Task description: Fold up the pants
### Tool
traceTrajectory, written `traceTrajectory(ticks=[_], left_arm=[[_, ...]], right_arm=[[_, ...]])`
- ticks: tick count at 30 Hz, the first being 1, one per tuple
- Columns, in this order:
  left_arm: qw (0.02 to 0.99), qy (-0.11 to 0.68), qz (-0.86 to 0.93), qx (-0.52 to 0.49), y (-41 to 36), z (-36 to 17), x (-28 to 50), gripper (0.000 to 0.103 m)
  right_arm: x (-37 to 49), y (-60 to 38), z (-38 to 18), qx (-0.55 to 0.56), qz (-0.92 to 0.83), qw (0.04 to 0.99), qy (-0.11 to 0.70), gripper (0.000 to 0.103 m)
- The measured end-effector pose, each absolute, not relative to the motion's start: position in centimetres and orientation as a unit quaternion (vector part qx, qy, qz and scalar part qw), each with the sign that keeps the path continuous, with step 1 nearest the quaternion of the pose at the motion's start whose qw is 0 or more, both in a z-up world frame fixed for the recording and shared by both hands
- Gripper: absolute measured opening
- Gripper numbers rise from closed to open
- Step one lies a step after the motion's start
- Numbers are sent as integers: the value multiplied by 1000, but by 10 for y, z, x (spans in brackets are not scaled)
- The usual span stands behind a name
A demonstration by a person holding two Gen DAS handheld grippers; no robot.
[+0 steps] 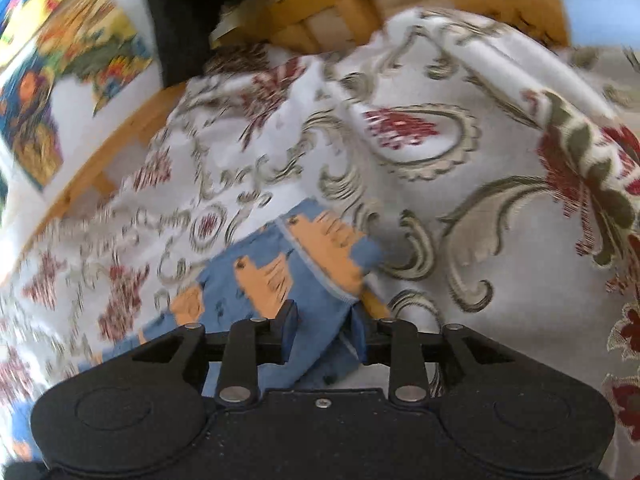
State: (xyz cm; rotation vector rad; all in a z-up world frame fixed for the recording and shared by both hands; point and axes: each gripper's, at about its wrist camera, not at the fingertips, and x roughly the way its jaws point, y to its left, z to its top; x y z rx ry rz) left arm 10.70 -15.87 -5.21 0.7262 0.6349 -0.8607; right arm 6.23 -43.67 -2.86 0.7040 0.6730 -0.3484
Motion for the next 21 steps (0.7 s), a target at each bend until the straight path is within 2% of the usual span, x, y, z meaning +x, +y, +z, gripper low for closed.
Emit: traceTrajectory(ticks=[4,5,6,7,12,15,16,17,19,20,21], left_arm=[[800,294,-399,339,-158,-52,106,0],[801,293,-398,338,-158,-51,105,0],[804,291,-396,336,-158,-50,106,0],[807,288,-394,331,-157,-47,106,0],[822,278,-389,310,-144,-26,111,0],[812,274,-394,332,-142,-26,110,0],[808,280,-392,339,-144,-32,111,0],[804,289,-393,341,-146,-37,113,0],[798,304,-394,339,-147,-45,113,1],[799,306,-392,337,-147,-46,113,3],[801,307,-391,335,-146,-47,112,10]], right_arm=[[65,-455,-31,371,-177,861,300,33],[67,-457,-31,372,-179,861,298,19],[67,-459,-30,370,-183,862,295,10],[66,-459,-28,364,-183,866,290,7],[48,-442,-2,327,-168,891,266,6],[46,-434,-9,303,-177,884,309,7],[48,-436,-17,313,-186,871,329,11],[49,-439,-25,327,-196,857,347,21],[47,-444,-31,346,-208,843,356,33],[45,-445,-30,348,-208,844,352,42],[44,-446,-29,345,-209,845,350,48]])
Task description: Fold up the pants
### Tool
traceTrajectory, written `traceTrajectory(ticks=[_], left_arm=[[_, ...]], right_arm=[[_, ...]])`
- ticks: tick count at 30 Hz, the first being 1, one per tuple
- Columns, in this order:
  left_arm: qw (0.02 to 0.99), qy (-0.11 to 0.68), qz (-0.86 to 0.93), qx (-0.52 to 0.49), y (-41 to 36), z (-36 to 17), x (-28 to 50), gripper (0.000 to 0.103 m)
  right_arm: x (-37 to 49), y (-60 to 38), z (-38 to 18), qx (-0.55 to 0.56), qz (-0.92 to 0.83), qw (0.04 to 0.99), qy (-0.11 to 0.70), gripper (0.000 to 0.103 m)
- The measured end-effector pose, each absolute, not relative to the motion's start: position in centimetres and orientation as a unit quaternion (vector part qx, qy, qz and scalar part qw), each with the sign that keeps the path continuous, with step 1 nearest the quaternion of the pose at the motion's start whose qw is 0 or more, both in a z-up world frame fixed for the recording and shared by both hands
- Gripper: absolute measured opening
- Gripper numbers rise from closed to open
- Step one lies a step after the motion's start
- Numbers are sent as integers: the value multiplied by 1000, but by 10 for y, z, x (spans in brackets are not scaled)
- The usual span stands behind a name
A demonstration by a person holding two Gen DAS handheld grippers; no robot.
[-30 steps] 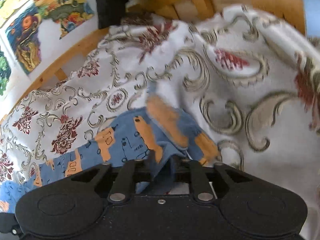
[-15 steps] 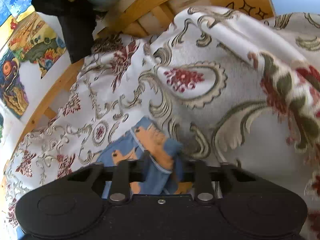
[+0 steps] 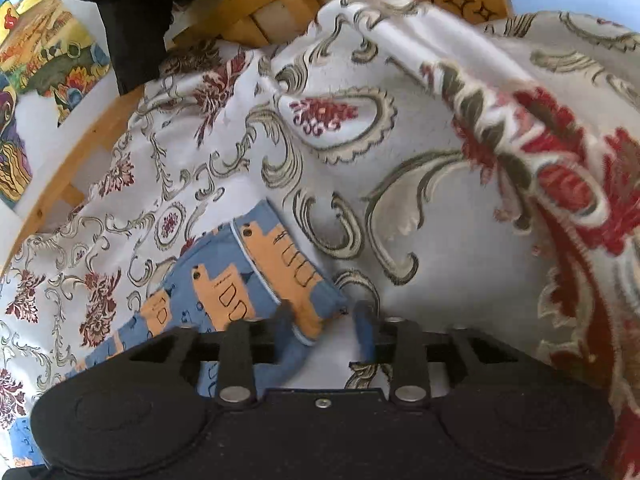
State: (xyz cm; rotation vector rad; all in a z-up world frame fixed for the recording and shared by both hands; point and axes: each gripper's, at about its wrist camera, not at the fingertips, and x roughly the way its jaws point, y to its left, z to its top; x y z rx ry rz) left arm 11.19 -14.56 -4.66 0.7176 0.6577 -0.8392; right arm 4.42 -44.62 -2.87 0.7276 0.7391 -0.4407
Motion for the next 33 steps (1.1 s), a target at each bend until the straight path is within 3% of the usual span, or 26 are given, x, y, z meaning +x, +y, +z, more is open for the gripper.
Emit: traceTrajectory(ticks=[2,4,8,11,15,20,26,32,33], left_arm=[[803,306,-395,326,-141,-44,109,29],[804,305,-408,307,-131,-38,108,58],[819,333,-421,203,-103,-16,127,72],[837,350,-392,148,-108,5,169,82],[831,378,-392,115,-152,27,237,82],[789,382,-468,113,-245,38,283,82],[698,434,-553,138,-341,-4,289,75],[668,479,-537,191,-362,-48,277,46],[669,478,-538,187,-359,-46,274,35]], right_arm=[[44,-447,-27,340,-210,849,347,65],[47,-447,-30,346,-204,846,352,69],[46,-449,-33,364,-199,844,340,82],[44,-445,-36,373,-207,844,323,82],[45,-433,-41,351,-223,855,311,77],[40,-435,-46,350,-226,859,297,53],[38,-442,-51,335,-193,874,295,38],[35,-452,-56,362,-163,869,294,17],[35,-451,-55,357,-161,872,293,16]])
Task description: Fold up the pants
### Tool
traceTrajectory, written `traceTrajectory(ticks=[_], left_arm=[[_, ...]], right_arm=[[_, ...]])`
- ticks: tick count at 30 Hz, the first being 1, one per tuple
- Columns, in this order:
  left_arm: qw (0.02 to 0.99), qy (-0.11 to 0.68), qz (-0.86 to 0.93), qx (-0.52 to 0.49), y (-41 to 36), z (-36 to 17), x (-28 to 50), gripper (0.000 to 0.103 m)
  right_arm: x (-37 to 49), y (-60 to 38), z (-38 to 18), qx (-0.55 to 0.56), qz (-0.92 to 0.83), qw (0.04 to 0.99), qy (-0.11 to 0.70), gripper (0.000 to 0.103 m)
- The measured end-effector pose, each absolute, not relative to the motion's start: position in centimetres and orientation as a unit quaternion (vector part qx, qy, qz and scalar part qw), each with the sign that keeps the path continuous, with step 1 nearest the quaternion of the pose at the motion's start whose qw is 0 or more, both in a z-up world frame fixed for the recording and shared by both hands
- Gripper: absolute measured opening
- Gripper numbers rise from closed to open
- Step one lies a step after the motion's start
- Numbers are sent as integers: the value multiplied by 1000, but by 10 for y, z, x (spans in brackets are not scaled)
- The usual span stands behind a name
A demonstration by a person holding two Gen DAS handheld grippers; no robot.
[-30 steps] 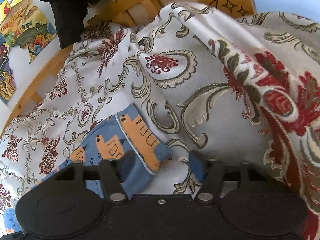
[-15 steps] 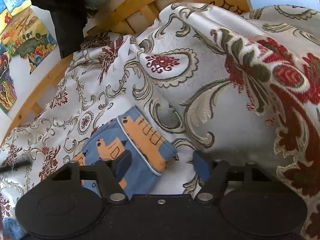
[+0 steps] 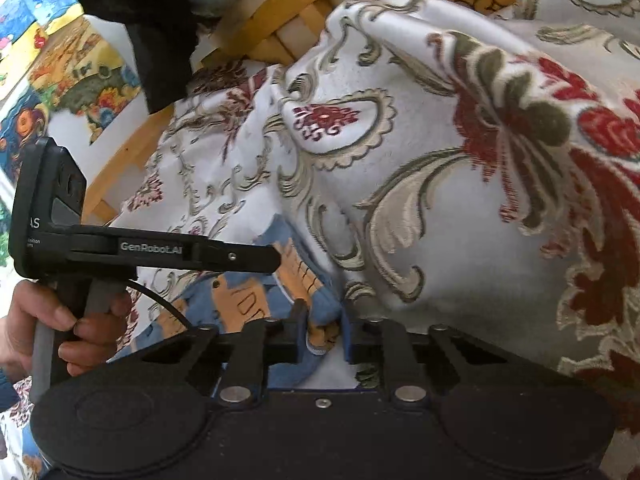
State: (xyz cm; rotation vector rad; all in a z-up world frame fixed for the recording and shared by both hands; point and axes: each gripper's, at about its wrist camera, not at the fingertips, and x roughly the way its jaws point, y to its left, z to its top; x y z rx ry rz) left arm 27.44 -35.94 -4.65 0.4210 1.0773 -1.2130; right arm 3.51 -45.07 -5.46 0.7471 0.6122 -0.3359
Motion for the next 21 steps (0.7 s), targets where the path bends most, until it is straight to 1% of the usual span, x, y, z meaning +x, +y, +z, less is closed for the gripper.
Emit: traceTrajectory(ticks=[1,3,4,8,11,13,14,15,16,17,18,19,20,21], left_arm=[[675,471,-535,188,-356,-45,271,26],[685,463,-529,192,-351,-43,266,19],[693,455,-526,190,-348,-40,263,17],[715,423,-528,178,-342,-26,249,16],[730,396,-531,167,-349,-16,240,15],[748,390,-509,174,-359,-20,235,16],[751,394,-500,179,-361,-23,234,16],[755,395,-491,180,-358,-26,234,19],[764,391,-483,172,-352,-26,232,25],[774,383,-478,160,-342,-23,231,31],[788,371,-469,146,-330,-17,231,47],[810,351,-453,124,-309,-9,229,54],[830,333,-435,100,-285,-3,224,60],[844,321,-421,82,-261,2,220,60]], right_arm=[[35,-449,-52,350,-160,876,291,15],[35,-442,-44,311,-165,891,287,13],[36,-436,-40,283,-168,900,287,11],[29,-416,-22,177,-185,929,268,9],[24,-412,-16,137,-210,934,254,9],[29,-416,-25,137,-214,923,288,10],[33,-418,-33,141,-212,914,317,14],[37,-420,-41,144,-208,904,344,17],[35,-422,-43,155,-211,903,342,20],[32,-424,-40,158,-215,904,333,34],[29,-424,-36,152,-220,909,319,43],[25,-421,-30,139,-230,915,301,55],[22,-418,-27,127,-235,920,287,59],[21,-412,-22,107,-235,926,274,60]])
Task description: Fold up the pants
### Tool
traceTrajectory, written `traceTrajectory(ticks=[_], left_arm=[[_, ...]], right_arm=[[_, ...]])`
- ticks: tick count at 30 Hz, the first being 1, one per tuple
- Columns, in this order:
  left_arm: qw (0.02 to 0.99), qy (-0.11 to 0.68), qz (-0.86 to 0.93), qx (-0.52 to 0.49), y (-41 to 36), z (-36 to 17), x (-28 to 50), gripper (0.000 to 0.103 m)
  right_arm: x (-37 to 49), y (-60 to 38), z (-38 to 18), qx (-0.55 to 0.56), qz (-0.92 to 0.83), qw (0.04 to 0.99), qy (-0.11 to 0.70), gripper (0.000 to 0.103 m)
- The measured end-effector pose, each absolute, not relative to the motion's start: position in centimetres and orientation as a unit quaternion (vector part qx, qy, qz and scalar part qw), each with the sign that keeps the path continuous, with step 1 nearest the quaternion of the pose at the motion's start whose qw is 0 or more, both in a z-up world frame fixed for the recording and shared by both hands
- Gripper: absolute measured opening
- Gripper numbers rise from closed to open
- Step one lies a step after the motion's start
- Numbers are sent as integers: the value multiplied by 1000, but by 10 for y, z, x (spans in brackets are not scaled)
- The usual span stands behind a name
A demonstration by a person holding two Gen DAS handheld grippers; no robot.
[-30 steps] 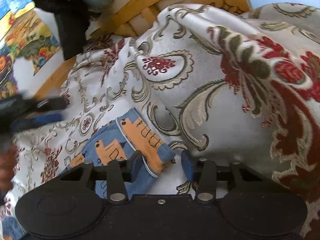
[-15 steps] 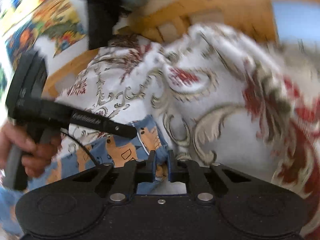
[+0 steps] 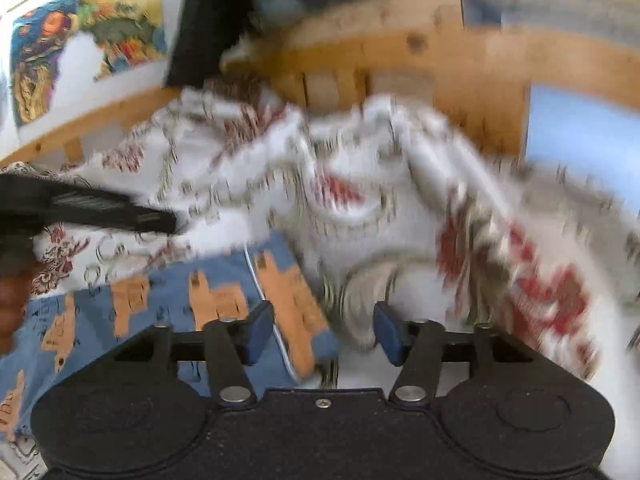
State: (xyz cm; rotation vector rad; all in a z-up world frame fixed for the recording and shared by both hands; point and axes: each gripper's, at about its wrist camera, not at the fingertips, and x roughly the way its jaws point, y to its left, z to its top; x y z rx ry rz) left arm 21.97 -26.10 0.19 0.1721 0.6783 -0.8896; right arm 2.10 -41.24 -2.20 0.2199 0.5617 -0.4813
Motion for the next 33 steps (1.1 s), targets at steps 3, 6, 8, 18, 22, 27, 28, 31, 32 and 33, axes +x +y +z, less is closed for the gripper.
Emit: traceTrajectory(ticks=[3,6,8,18,22,27,28,31,32,33], left_arm=[[875,318,-362,43,-178,4,211,60],[891,357,-278,41,-86,-14,203,60],[894,392,-212,44,-34,-28,203,60],[908,398,-114,-61,115,-17,179,75],[927,355,-122,3,106,1,198,76],[917,389,-84,-2,124,-12,220,62],[917,389,-88,-13,132,-14,217,62],[916,388,-103,-18,140,-17,213,62],[916,388,-105,-8,140,-18,213,62],[915,389,-104,4,140,-17,211,58]], right_arm=[[24,-393,-14,61,-200,947,245,60],[40,-375,-16,62,-96,960,257,64],[59,-366,-25,83,-36,951,294,70],[120,-329,-17,-30,21,954,299,86],[223,-293,-14,88,234,906,342,78],[324,-210,-44,77,336,841,418,49],[337,-197,-52,66,347,829,434,43],[347,-176,-63,54,371,812,447,30],[349,-172,-63,50,380,809,446,16],[347,-170,-61,44,384,808,444,12]])
